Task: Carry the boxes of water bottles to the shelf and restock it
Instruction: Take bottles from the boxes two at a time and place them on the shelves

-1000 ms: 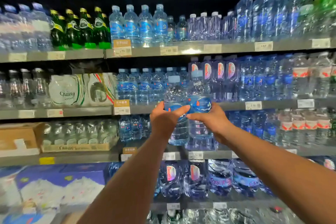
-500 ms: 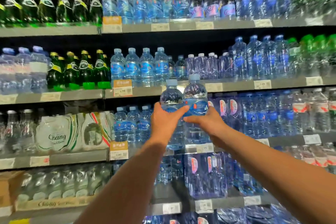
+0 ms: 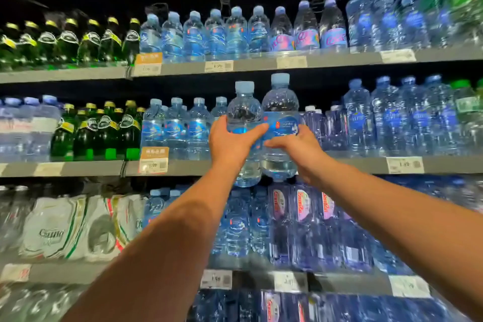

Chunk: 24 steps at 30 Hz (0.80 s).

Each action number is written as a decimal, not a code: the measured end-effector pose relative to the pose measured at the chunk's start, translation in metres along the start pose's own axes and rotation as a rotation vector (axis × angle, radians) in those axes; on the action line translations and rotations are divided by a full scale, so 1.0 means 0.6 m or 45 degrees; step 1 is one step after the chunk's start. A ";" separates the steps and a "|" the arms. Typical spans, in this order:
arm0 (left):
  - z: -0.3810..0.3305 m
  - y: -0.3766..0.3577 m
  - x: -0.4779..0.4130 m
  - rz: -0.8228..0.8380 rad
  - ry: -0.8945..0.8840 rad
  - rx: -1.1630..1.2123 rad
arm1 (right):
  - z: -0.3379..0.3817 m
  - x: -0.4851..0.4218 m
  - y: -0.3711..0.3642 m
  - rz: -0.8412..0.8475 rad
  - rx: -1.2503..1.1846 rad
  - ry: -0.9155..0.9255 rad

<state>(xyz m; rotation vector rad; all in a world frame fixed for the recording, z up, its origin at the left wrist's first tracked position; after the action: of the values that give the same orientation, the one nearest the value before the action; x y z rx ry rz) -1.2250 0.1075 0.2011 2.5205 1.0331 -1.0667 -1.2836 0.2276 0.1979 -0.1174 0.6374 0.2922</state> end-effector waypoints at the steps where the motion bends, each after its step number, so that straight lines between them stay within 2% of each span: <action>1: -0.002 -0.009 -0.007 -0.028 -0.011 -0.025 | -0.002 -0.017 0.007 0.013 -0.004 0.019; 9: 0.009 -0.056 -0.077 -0.103 -0.114 -0.060 | -0.023 -0.126 0.029 0.017 -0.017 0.137; 17: 0.029 -0.092 -0.146 -0.129 -0.214 -0.079 | -0.050 -0.207 0.018 -0.071 0.022 0.180; 24: 0.067 -0.103 -0.192 -0.140 -0.176 -0.177 | -0.082 -0.251 -0.001 -0.030 0.032 0.152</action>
<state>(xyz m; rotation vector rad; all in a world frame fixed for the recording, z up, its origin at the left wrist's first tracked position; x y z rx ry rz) -1.3455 0.0747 0.2568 2.2705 1.1740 -1.1386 -1.4270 0.1825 0.2492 -0.1184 0.7577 0.2560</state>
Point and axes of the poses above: each hand's wrist, its own x-axis away from the middle knuckle, its own y-axis out of the back of the hand, z = x × y, the point moved 1 cm from there along -x, towards the middle knuckle, and after that the axes turned 1 degree about -x, right-handed, at the moved point
